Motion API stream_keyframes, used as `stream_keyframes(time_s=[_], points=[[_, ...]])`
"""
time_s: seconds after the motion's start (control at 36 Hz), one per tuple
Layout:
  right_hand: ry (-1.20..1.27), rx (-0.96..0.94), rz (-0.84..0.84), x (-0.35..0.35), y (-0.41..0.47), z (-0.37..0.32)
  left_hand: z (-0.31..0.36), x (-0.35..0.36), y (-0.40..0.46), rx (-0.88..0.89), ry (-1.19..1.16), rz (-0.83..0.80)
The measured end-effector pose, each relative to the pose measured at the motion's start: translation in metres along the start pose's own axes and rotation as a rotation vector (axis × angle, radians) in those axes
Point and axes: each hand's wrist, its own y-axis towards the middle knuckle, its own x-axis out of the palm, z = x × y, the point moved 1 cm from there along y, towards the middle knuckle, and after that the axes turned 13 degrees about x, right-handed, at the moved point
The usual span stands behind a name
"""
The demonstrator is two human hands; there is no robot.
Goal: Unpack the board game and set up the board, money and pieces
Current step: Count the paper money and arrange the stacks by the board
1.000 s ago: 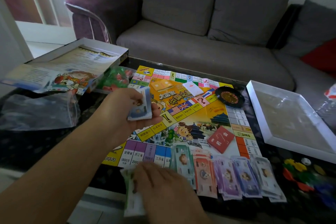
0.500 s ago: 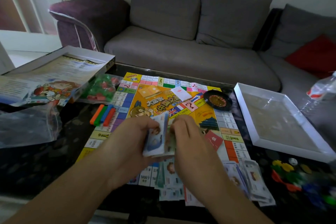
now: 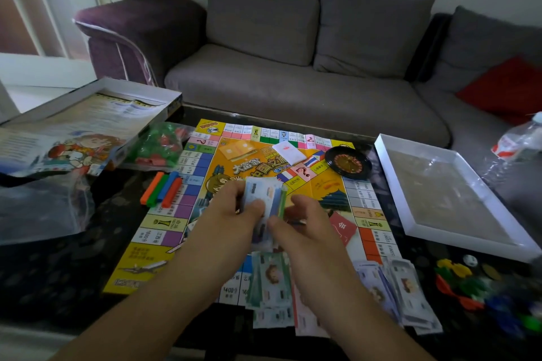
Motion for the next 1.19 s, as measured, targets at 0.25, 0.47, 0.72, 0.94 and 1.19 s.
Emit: stream_keyframes(time_s=[0.25,0.47,0.72,0.94,1.19], points=[[0.052,-0.069,0.0,-0.01,-0.005,-0.005,0.0,0.005,0.001,-0.079,-0.237,-0.036],[-0.441,-0.19,-0.013,-0.013,-0.009,-0.006,0.01,0.003,-0.005,-0.289,-0.434,-0.139],[-0.662,-0.424,-0.123,-0.018,-0.013,-0.006,0.016,0.003,-0.011,-0.254,-0.172,-0.286],[-0.672,-0.488,-0.104,-0.018,-0.01,-0.002,0.018,0.006,-0.014,-0.266,-0.12,-0.289],[-0.747,-0.547,-0.081,-0.015,-0.006,0.001,0.018,0.009,-0.012,-0.292,-0.172,-0.201]])
